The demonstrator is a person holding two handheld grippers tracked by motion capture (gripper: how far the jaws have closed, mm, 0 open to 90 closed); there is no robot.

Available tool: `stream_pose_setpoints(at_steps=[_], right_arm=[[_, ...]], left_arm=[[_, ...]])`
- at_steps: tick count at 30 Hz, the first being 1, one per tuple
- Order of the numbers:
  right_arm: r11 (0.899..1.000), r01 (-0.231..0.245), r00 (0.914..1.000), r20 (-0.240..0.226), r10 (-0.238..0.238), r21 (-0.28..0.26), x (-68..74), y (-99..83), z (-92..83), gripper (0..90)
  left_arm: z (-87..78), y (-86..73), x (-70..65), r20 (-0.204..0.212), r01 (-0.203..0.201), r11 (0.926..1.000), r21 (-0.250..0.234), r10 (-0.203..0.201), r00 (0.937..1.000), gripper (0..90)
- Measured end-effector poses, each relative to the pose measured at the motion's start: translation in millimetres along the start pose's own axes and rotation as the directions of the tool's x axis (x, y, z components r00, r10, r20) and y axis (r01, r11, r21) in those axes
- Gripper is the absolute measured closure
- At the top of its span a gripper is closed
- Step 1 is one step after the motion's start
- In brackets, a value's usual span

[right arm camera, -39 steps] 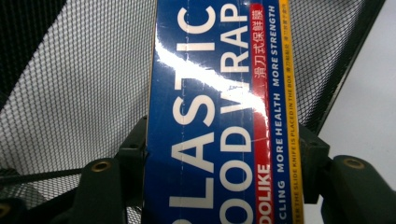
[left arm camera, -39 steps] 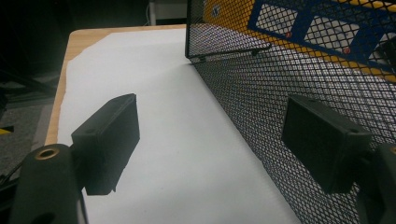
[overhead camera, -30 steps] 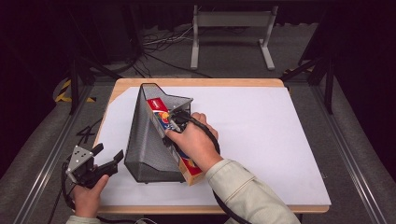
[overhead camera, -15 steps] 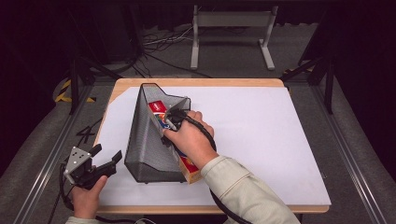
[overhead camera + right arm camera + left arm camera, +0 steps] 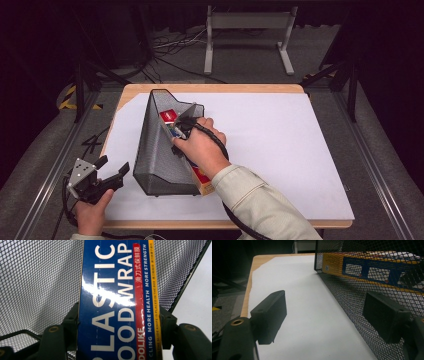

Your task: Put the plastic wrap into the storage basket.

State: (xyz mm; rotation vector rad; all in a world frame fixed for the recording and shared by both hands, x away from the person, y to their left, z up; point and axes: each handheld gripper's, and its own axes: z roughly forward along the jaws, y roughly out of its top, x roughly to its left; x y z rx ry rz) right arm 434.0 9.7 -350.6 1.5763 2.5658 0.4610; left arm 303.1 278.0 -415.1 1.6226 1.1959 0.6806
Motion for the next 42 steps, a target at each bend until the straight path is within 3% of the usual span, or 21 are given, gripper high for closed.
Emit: stream_pose_setpoints(at_steps=[5, 7, 10, 16, 20, 24, 29, 36, 38, 39, 42], right_arm=[[1.000, 0.031, 0.9991, 0.028, -0.031, -0.002, 3.7, 0.7, 0.1, 38.1], [0.999, 0.033, 0.9993, 0.018, -0.033, -0.007, 3.0, -0.1, -0.7, 37.1], [0.998, 0.019, 0.9997, -0.018, -0.020, -0.057, 0.8, -0.5, -6.2, 28.6], [0.993, 0.047, 0.9984, -0.026, -0.050, -0.112, -1.0, -2.7, -16.7, 22.6], [0.983, 0.081, 0.9959, -0.027, -0.086, -0.165, -4.2, -5.6, -24.6, 20.5], [0.970, 0.085, 0.9940, -0.047, -0.098, -0.228, -9.0, -8.7, -32.5, 20.4], [0.932, 0.108, 0.9872, -0.073, -0.142, -0.347, -14.1, -13.9, -43.4, 20.4], [0.858, 0.150, 0.9684, -0.102, -0.228, -0.491, -21.7, -28.6, -61.2, 20.4], [0.841, 0.144, 0.9637, -0.119, -0.239, -0.522, -26.0, -33.4, -66.4, 20.4], [0.826, 0.140, 0.9590, -0.132, -0.251, -0.546, -29.3, -36.5, -69.4, 20.4], [0.797, 0.147, 0.9517, -0.136, -0.275, -0.586, -35.9, -44.6, -75.9, 20.3]], left_arm=[[-0.4, -0.2, 0.4, -0.001, 0.005, 1.0000, -0.001, -0.005, 1.0000, 20.2], [-0.7, -0.6, 0.2, 0.001, 0.004, 1.0000, 0.001, -0.004, 1.0000, 20.2], [-1.3, -1.0, 0.8, 0.000, 0.007, 1.0000, 0.000, -0.007, 1.0000, 20.2], [-2.0, -1.0, 0.5, -0.001, 0.005, 1.0000, 0.003, -0.005, 1.0000, 20.1], [-1.8, -0.9, 0.5, 0.000, 0.004, 1.0000, 0.004, -0.004, 1.0000, 20.1], [-1.6, -1.1, 0.6, -0.001, 0.009, 1.0000, 0.003, -0.009, 1.0000, 20.1], [-0.6, -0.8, 0.6, 0.001, 0.008, 1.0000, 0.001, -0.008, 1.0000, 20.1], [-0.8, -0.3, 0.1, 0.001, 0.006, 1.0000, 0.000, -0.006, 1.0000, 20.1], [-0.7, -0.1, -0.4, 0.001, 0.002, 1.0000, 0.003, -0.002, 1.0000, 20.1], [-0.6, -0.1, -0.5, 0.001, 0.002, 1.0000, 0.003, -0.002, 1.0000, 20.1], [-0.6, -0.1, -0.4, 0.000, 0.003, 1.0000, 0.002, -0.003, 1.0000, 20.1]])
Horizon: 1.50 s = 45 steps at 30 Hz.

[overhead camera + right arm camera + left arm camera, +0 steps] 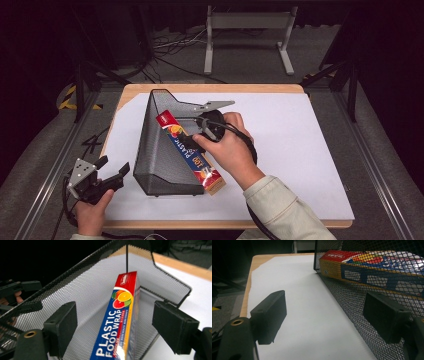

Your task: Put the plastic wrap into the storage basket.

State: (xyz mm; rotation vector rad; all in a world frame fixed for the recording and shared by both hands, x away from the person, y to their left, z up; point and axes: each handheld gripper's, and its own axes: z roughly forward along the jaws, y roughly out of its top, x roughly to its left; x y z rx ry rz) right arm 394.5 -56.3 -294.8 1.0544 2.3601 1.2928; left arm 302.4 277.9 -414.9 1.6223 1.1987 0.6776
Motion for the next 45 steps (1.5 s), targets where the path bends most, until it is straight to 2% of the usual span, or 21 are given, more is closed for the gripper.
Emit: stream_pose_setpoints(at_steps=[4, 9, 12, 14, 21, 22, 24, 25, 30, 33, 34, 37, 41, 43, 45], right_arm=[[1.000, 0.001, 0.9998, 0.018, 0.000, -0.020, -6.0, -5.6, -11.9, 20.3], [0.998, 0.018, 0.9994, 0.029, -0.017, -0.054, -22.3, -16.3, -31.8, 20.3], [0.998, -0.009, 0.9985, 0.054, 0.012, -0.066, -37.1, -27.3, -49.9, 20.3], [0.998, -0.012, 0.9983, 0.056, 0.016, -0.066, -39.7, -29.8, -53.1, 20.3], [0.997, -0.033, 0.9949, 0.093, 0.039, -0.073, -67.8, -53.9, -87.3, 18.3], [0.997, -0.040, 0.9927, 0.111, 0.048, -0.067, -76.9, -60.9, -97.3, 17.3], [0.997, -0.028, 0.9901, 0.135, 0.038, -0.072, -85.8, -67.7, -105.9, 17.3], [0.997, -0.028, 0.9901, 0.135, 0.038, -0.072, -85.8, -67.7, -105.9, 17.3], [0.995, -0.043, 0.9802, 0.189, 0.059, -0.088, -113.9, -88.9, -129.2, 17.3], [0.993, -0.056, 0.9736, 0.215, 0.077, -0.100, -130.0, -100.3, -140.1, 17.0], [0.993, -0.054, 0.9683, 0.238, 0.078, -0.106, -140.1, -107.6, -145.6, 16.0], [0.993, -0.052, 0.9648, 0.252, 0.077, -0.103, -147.3, -113.9, -149.8, 15.9], [0.993, -0.036, 0.9609, 0.269, 0.064, -0.109, -164.1, -131.4, -159.4, 14.9], [0.991, -0.048, 0.9578, 0.276, 0.081, -0.126, -172.8, -142.3, -164.9, 14.9], [0.989, -0.054, 0.9570, 0.276, 0.091, -0.139, -178.9, -151.5, -167.8, 14.9]], left_arm=[[0.5, 0.0, -0.5, 0.001, -0.003, 1.0000, -0.002, 0.003, 1.0000, 20.0], [1.1, 0.0, -0.6, 0.003, -0.006, 1.0000, -0.001, 0.006, 1.0000, 20.0], [0.8, 0.0, -0.5, 0.001, -0.007, 1.0000, 0.000, 0.007, 1.0000, 20.0], [1.0, 0.0, -0.5, 0.001, -0.007, 1.0000, 0.001, 0.007, 1.0000, 20.0], [1.3, 0.1, -0.9, 0.000, -0.009, 1.0000, 0.004, 0.009, 1.0000, 20.0], [1.3, 0.0, -1.3, 0.004, -0.008, 1.0000, 0.005, 0.008, 1.0000, 19.9], [1.2, 0.1, -1.1, 0.005, -0.011, 0.9999, 0.005, 0.011, 0.9999, 19.8], [1.2, 0.1, -1.3, 0.004, -0.007, 1.0000, 0.005, 0.007, 1.0000, 19.8], [2.3, 0.5, -2.1, 0.005, -0.010, 0.9999, 0.008, 0.010, 0.9999, 19.8], [2.9, 0.7, -2.8, 0.006, -0.010, 0.9999, 0.008, 0.010, 0.9999, 19.8], [2.8, 0.8, -2.7, 0.004, -0.012, 0.9999, 0.009, 0.012, 0.9999, 19.9], [2.8, 0.8, -2.2, 0.003, -0.012, 0.9999, 0.008, 0.012, 0.9999, 19.8], [3.3, -0.5, -0.1, 0.000, -0.014, 0.9999, 0.008, 0.014, 0.9999, 19.8], [4.2, -4.1, 1.9, -0.010, -0.021, 0.9998, 0.006, 0.021, 0.9997, 19.7], [4.9, -8.9, 6.4, -0.011, -0.010, 0.9999, 0.005, 0.010, 0.9999, 19.6]])
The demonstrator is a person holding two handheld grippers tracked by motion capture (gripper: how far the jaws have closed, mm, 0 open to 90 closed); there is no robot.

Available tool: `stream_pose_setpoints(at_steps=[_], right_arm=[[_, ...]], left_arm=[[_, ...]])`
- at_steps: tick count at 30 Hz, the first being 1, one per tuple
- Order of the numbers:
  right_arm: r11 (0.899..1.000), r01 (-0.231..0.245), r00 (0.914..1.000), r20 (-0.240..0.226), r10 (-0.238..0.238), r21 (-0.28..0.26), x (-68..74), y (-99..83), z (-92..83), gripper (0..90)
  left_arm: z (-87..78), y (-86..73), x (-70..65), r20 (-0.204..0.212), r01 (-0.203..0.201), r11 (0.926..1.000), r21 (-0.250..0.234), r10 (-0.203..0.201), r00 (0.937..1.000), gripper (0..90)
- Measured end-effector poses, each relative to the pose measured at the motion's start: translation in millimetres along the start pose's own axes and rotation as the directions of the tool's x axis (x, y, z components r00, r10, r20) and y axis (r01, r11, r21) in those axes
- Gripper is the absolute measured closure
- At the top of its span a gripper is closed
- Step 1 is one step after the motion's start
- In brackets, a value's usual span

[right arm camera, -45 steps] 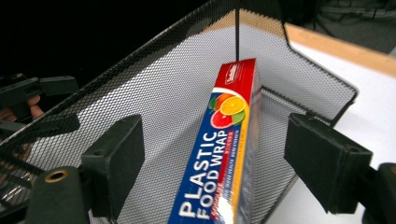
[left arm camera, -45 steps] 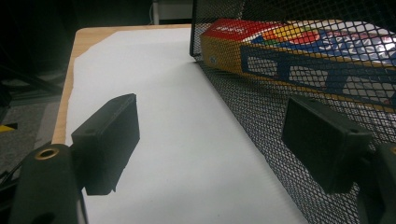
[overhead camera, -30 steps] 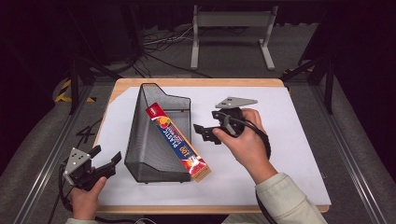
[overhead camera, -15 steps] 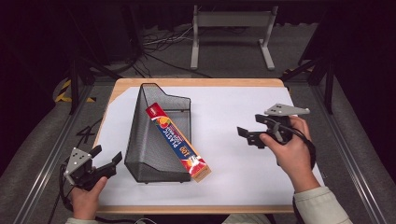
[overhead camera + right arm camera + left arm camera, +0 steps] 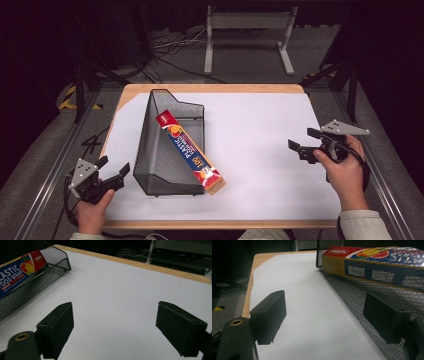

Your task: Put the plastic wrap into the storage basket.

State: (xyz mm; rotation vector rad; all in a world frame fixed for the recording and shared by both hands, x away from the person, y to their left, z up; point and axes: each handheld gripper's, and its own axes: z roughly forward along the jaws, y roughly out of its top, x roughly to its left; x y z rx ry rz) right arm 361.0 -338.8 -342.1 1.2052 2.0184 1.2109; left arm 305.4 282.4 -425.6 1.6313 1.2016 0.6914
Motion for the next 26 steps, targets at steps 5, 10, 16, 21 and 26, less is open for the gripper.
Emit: stream_pose_setpoints(at_steps=[5, 10, 16, 21, 26], right_arm=[[1.000, 0.022, 0.9997, 0.014, -0.022, 0.009, -12.4, -24.7, 1.6, 14.9], [0.999, 0.032, 0.9994, 0.008, -0.032, 0.031, -19.6, -57.2, 11.7, 15.0], [0.999, 0.018, 0.9998, 0.004, -0.018, 0.027, -23.9, -79.8, 17.7, 15.0], [0.999, 0.010, 0.9998, 0.016, -0.010, -0.036, -26.5, -96.5, 14.9, 15.1], [0.996, 0.009, 0.9999, 0.015, -0.008, -0.087, -25.1, -94.1, 10.5, 15.2]], left_arm=[[1.3, -12.8, 9.7, -0.002, 0.027, 0.9996, -0.002, -0.027, 0.9996, 19.5], [2.7, -13.5, 7.9, -0.003, 0.012, 0.9999, 0.001, -0.012, 0.9999, 19.5], [3.2, -11.6, 3.5, 0.001, -0.014, 0.9999, 0.003, 0.014, 0.9999, 19.3], [4.1, -10.7, 0.6, 0.006, -0.027, 0.9996, 0.007, 0.027, 0.9996, 19.2], [5.8, -9.8, -1.9, 0.011, -0.051, 0.9986, 0.011, 0.051, 0.9986, 19.2]])
